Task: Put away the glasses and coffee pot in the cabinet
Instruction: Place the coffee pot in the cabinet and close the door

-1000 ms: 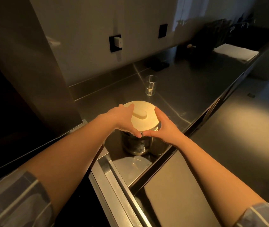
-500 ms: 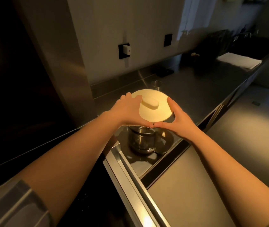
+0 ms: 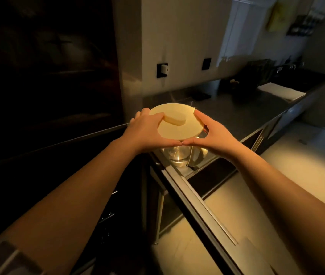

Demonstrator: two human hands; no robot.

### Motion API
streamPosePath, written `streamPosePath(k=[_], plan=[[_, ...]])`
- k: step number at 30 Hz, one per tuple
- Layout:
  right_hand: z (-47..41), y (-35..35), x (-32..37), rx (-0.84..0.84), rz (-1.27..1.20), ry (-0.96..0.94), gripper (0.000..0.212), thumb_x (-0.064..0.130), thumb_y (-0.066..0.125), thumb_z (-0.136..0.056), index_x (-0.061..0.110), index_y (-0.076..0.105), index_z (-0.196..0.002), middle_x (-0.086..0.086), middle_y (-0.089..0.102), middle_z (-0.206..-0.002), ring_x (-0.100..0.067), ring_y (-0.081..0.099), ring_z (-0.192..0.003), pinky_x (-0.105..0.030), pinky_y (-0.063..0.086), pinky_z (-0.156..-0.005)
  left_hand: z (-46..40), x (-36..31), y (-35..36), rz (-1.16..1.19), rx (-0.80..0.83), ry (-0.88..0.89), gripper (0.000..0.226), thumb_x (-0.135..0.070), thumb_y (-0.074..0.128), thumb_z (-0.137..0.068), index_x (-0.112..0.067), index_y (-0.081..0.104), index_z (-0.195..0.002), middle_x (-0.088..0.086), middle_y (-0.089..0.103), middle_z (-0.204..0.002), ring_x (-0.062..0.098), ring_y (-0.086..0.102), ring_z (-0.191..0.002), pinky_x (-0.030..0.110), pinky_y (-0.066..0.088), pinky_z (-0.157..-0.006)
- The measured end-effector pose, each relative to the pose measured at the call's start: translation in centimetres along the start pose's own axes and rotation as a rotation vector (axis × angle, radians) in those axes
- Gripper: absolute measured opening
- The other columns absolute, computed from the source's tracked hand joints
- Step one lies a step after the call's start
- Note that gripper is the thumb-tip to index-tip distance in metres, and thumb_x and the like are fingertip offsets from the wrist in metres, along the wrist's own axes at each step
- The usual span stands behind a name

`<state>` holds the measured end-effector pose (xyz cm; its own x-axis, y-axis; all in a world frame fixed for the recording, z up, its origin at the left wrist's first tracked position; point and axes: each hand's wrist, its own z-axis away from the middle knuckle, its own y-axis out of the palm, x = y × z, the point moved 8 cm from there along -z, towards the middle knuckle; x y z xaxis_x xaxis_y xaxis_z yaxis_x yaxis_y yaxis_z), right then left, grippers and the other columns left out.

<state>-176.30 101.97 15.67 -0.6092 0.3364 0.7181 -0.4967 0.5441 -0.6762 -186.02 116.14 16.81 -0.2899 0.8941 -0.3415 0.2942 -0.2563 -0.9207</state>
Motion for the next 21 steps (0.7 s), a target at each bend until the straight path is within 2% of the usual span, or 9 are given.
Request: streamPosePath(k=[5,7,9,11,14,17,21], plan=[[2.8,3.4,5.1,0.092,-0.014,-0.086,0.107,0.05,0.081,-0.062,0.026,0.024,-0.15,0.004,0.034,-0.152,-0.013,0.034,-0.135,-0.044,0.031,-0.114,6.7,2.8,-1.8,0.063,-0.064,-0.092,0.096,-0.075,0.065,-0.064,-0.026,0.037,-0.141,0.009,0.032,-0.141,0.027,0.032,-0.126,0.043,0.038,-0.101],[3.6,4.9,7.1,0.132,-0.035,-0.122,0.098,0.036,0.081,-0.07,0.027,0.024,-0.149,0.003,0.034,-0.151,-0.012,0.033,-0.134,-0.039,0.031,-0.113,9.1,4.2,-2.3,0.083,-0.086,-0.144,0.097,-0.074,0.067,-0.065,-0.026,0.035,-0.143,0.008,0.029,-0.144,0.027,0.03,-0.129,0.045,0.038,-0.104],[4.1,6.6,8.7,0.181,-0.035,-0.148,0.095,0.029,0.079,-0.073,0.026,0.022,-0.149,0.002,0.033,-0.151,-0.009,0.032,-0.131,-0.032,0.03,-0.109,11.3,5.9,-2.7,0.104,-0.11,-0.197,0.099,-0.073,0.068,-0.063,-0.027,0.034,-0.144,0.006,0.025,-0.147,0.028,0.028,-0.132,0.047,0.038,-0.106],[4.6,8.5,10.1,0.236,-0.025,-0.164,0.095,0.026,0.078,-0.075,0.024,0.02,-0.15,0.001,0.031,-0.152,-0.006,0.029,-0.128,-0.025,0.028,-0.103,13.5,7.7,-3.0,0.146,-0.131,-0.262,0.099,-0.069,0.071,-0.064,-0.029,0.032,-0.146,0.004,0.021,-0.15,0.028,0.024,-0.135,0.048,0.037,-0.107],[4.8,11.4,12.0,0.301,-0.031,-0.184,0.097,0.024,0.079,-0.073,0.022,0.019,-0.15,0.0,0.029,-0.153,-0.015,0.028,-0.137,-0.028,0.029,-0.106,16.7,10.2,-3.3,0.193,-0.179,-0.336,0.1,-0.064,0.075,-0.064,-0.029,0.031,-0.147,0.001,0.02,-0.15,0.027,0.024,-0.136,0.048,0.036,-0.109],[4.9,14.5,13.5,0.357,-0.044,-0.209,0.095,0.023,0.08,-0.073,0.023,0.023,-0.149,0.0,0.033,-0.149,-0.017,0.032,-0.135,-0.035,0.032,-0.11,19.4,12.8,-3.3,0.202,-0.192,-0.404,0.101,-0.064,0.076,-0.062,-0.031,0.031,-0.147,0.0,0.019,-0.149,0.026,0.024,-0.135,0.047,0.035,-0.108],[4.6,18.5,14.1,0.405,-0.109,-0.188,0.1,0.024,0.082,-0.07,0.023,0.02,-0.15,0.001,0.031,-0.151,-0.017,0.031,-0.135,-0.029,0.031,-0.105,22.2,15.6,-3.2,0.221,-0.186,-0.458,0.103,-0.06,0.078,-0.064,-0.029,0.028,-0.149,0.001,0.017,-0.151,0.025,0.021,-0.136,0.047,0.032,-0.111]])
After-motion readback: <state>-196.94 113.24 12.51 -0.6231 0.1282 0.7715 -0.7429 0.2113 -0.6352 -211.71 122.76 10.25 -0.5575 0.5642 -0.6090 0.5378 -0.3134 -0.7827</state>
